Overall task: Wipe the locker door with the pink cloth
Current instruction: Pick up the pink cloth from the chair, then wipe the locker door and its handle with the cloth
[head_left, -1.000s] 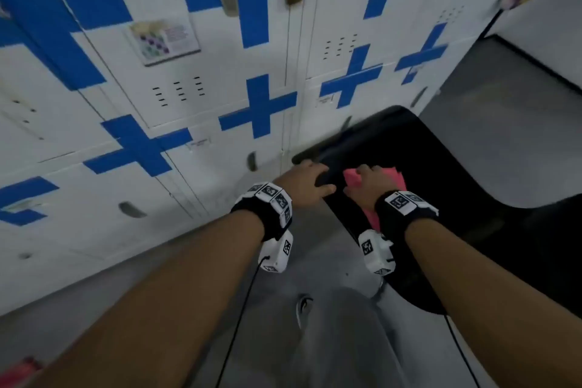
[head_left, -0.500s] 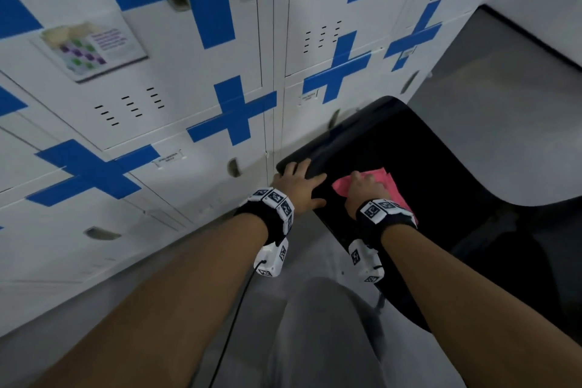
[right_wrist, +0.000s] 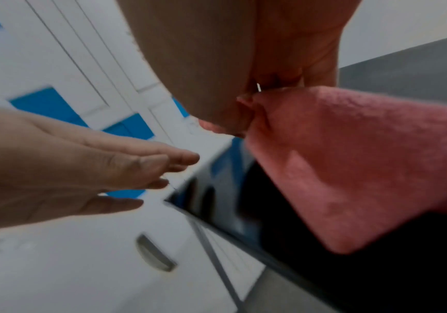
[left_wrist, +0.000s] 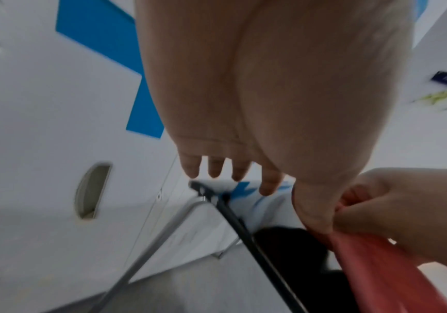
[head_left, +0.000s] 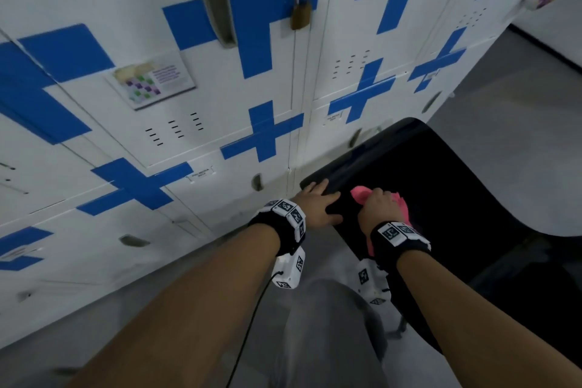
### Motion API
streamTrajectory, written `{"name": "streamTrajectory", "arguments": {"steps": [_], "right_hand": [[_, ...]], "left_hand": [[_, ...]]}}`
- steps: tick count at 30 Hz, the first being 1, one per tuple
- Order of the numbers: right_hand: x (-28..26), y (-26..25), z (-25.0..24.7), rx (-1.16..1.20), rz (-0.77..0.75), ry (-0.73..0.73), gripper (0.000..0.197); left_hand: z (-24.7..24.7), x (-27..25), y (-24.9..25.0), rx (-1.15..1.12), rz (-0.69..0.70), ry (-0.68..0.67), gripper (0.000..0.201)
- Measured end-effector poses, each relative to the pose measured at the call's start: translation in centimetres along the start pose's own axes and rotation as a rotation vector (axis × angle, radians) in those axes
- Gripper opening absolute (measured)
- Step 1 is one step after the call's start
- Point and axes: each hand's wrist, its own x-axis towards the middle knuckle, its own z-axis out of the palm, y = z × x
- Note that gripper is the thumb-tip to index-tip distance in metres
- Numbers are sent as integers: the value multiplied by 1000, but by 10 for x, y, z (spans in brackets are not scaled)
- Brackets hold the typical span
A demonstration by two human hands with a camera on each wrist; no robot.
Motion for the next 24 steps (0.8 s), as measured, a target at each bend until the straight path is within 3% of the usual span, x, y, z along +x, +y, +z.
{"name": "streamTrajectory", "arguments": {"steps": [3, 6, 10, 12, 18, 21, 24], "right_hand": [[-15, -21, -19, 233, -127, 143, 28], [-36, -51, -47, 624, -265, 206, 19], [-87, -107, -89, 1345, -491, 69, 21], [-111, -139, -109, 1602, -536, -84, 41], [-176, -238, -156, 1772, -698, -214, 48], [-212, -287, -180, 1753, -781, -230, 30], [-250, -328, -202, 1701, -843, -194, 35]], "left_hand": [[-33, -44, -9, -65, -3, 106, 79], [-64, -112, -32, -61, -10, 317, 75], [-102, -226, -67, 25, -53, 587, 71], [-122, -291, -81, 80, -95, 724, 70], [-171, -464, -121, 319, -199, 1075, 80], [-196, -522, -139, 413, -275, 1153, 84], [-208, -563, -151, 402, -355, 1175, 86]]}}
